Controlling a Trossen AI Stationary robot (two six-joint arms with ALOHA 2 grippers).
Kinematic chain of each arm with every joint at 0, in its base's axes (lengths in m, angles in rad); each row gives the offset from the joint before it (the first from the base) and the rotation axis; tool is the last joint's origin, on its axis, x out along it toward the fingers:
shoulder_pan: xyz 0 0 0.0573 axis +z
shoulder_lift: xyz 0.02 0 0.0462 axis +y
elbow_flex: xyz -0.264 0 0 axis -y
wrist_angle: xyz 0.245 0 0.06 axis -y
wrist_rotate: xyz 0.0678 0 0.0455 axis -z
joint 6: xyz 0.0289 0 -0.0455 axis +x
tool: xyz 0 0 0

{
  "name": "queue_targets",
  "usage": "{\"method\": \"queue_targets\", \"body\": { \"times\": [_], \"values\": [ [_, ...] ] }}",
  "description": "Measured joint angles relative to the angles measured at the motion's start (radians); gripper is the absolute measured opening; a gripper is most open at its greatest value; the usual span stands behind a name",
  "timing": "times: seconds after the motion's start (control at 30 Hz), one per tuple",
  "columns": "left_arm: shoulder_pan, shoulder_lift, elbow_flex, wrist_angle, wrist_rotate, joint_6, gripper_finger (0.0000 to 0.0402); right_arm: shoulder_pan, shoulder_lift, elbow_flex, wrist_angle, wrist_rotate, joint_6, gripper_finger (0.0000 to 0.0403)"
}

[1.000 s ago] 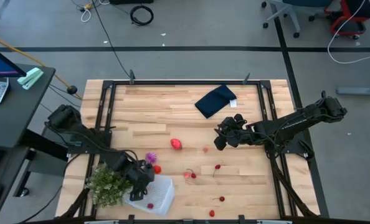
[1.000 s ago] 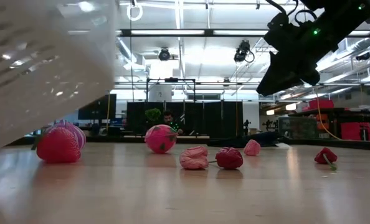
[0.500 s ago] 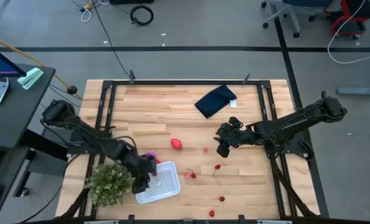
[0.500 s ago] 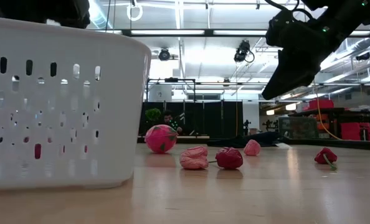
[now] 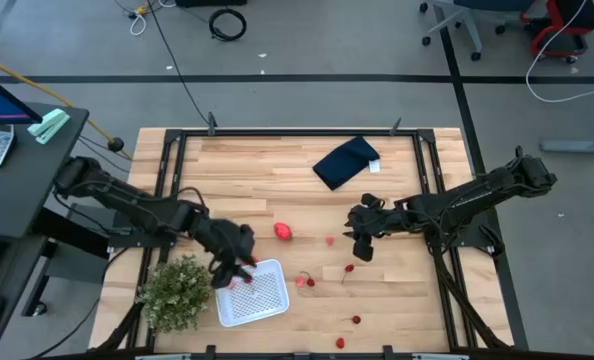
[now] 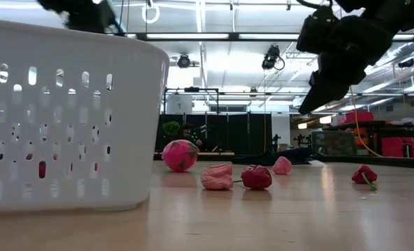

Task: Pick and placing Produce into tupperware
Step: Put the peach into the white bin

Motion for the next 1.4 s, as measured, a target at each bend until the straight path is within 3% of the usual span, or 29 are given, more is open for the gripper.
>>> {"method": "queue_targets", "body": {
  "times": [0.13,0.27,0.53,0.73,0.97,1.23,1.4],
  "values": [
    [0.059,-0.002,0.0,-0.002,-0.064,0.158,0.018,0.013,0.093,0.0,0.107,-0.035,-0.02,0.015],
    [0.116,-0.002,0.0,-0.003,-0.095,0.222,0.0192,0.026,0.237,0.0,0.255,-0.05,-0.087,0.0178],
    [0.194,-0.002,0.0,-0.005,-0.096,0.236,0.0197,0.016,0.361,0.0,0.304,0.019,-0.08,0.0242],
    [0.225,-0.002,0.0,-0.006,-0.096,0.236,0.0188,0.017,0.429,0.002,0.329,0.029,-0.039,0.0254],
    [0.229,-0.002,0.0,-0.011,-0.095,0.235,0.0189,0.017,0.45,0.003,0.369,0.041,-0.036,0.0219],
    [0.229,-0.001,0.0,-0.019,-0.096,0.235,0.0179,0.016,0.438,0.001,0.367,0.052,0.028,0.0124],
    [0.229,-0.001,0.0,-0.019,-0.096,0.233,0.0181,0.016,0.348,-0.002,0.389,0.056,0.041,0.0084]
  ]
}}
